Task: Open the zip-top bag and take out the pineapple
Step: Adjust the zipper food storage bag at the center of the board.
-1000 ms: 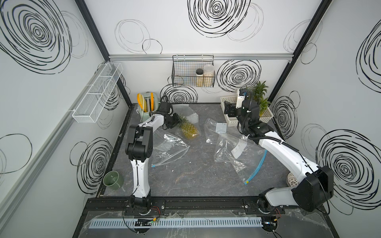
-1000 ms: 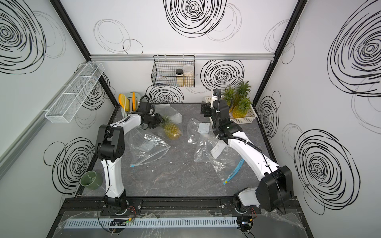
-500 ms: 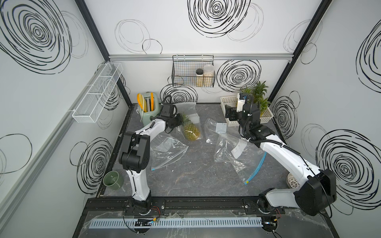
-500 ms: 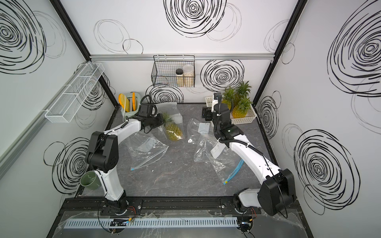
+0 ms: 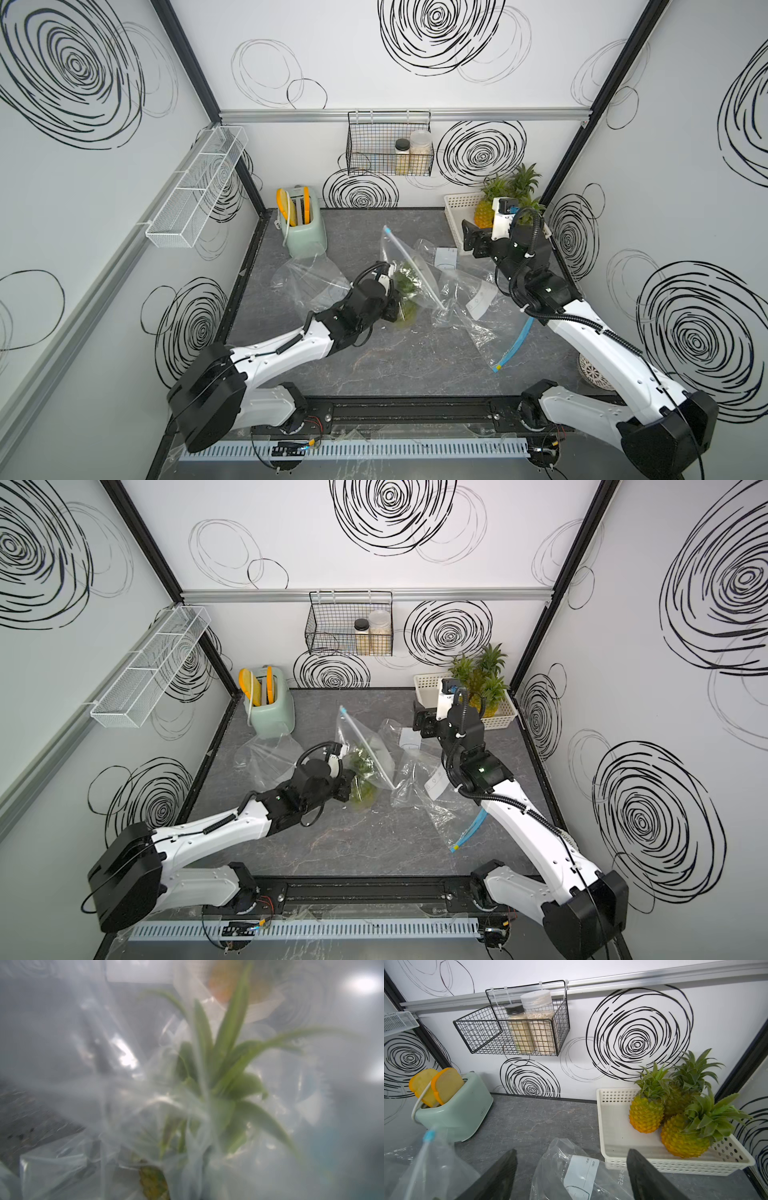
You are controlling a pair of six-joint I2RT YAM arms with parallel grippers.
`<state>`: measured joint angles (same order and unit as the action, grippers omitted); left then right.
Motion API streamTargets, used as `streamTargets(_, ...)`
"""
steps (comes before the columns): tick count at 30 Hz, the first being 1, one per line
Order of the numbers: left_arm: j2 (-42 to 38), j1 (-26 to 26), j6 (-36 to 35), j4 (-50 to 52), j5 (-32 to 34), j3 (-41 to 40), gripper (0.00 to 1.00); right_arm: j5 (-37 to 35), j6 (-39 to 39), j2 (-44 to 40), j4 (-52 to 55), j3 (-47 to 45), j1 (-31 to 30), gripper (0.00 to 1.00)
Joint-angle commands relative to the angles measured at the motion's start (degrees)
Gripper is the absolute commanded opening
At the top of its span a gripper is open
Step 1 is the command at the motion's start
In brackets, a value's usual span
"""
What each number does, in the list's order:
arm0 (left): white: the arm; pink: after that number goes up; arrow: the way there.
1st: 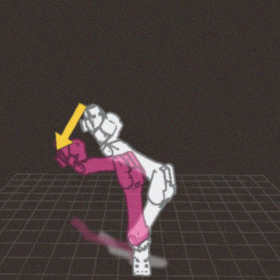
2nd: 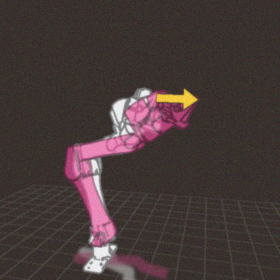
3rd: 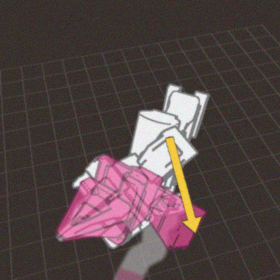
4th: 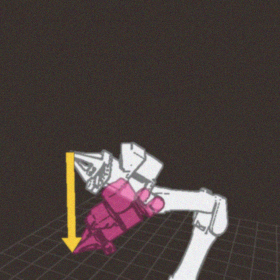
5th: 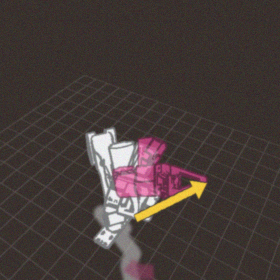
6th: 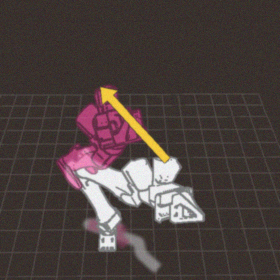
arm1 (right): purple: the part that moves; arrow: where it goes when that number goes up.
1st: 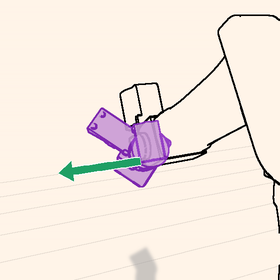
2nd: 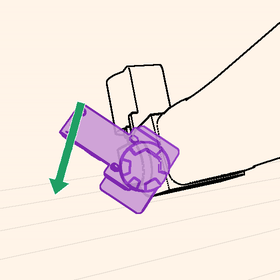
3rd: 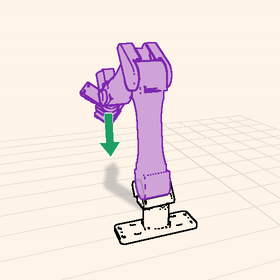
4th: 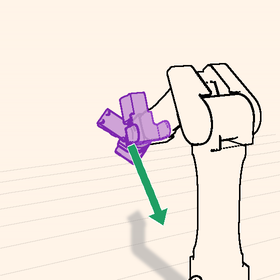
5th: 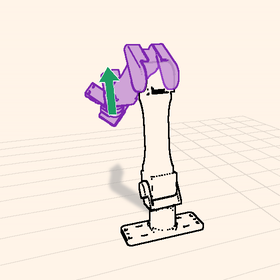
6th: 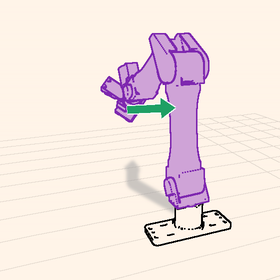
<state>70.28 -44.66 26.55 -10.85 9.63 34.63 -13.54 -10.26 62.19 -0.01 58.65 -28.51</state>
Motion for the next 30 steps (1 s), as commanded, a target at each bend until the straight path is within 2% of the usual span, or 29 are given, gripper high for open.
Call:
streamTargets(1,-3.75,-0.88,5.44,-8.15,6.86,-7.06,0.00,0.71,-0.29,-1.68,2.22,0.53,-1.39,0.85)
streamTargets(6,-8.72,-4.31,5.21,-6.64,9.59,-11.34,0.00,2.82,-0.85,-1.24,5.70,2.21,-4.43,0.85)
streamTargets(10,-12.74,-4.93,6.97,-5.60,10.66,-13.46,0.02,5.83,-1.51,0.47,11.34,5.94,-6.98,0.85)
streamTargets(16,-15.47,-6.50,9.08,-5.07,11.85,-14.50,0.24,11.05,-0.95,5.48,24.01,14.73,-14.67,0.85)
streamTargets(18,-16.02,-7.54,9.49,-5.85,12.17,-14.83,0.37,11.27,-0.19,8.48,28.54,19.00,-18.85,0.85)
streamTargets(20,-16.41,-8.90,9.59,-6.49,13.22,-15.03,0.44,10.84,0.24,10.89,31.52,22.01,-22.73,0.85)
streamTargets(24,-17.87,-10.35,10.60,-7.04,15.15,-15.59,0.46,12.67,0.30,14.53,31.80,24.17,-27.66,0.85)
streamTargets(30,-19.53,-10.77,11.76,-7.45,15.60,-16.90,0.46,16.18,-0.18,19.82,29.53,24.73,-29.43,0.84)
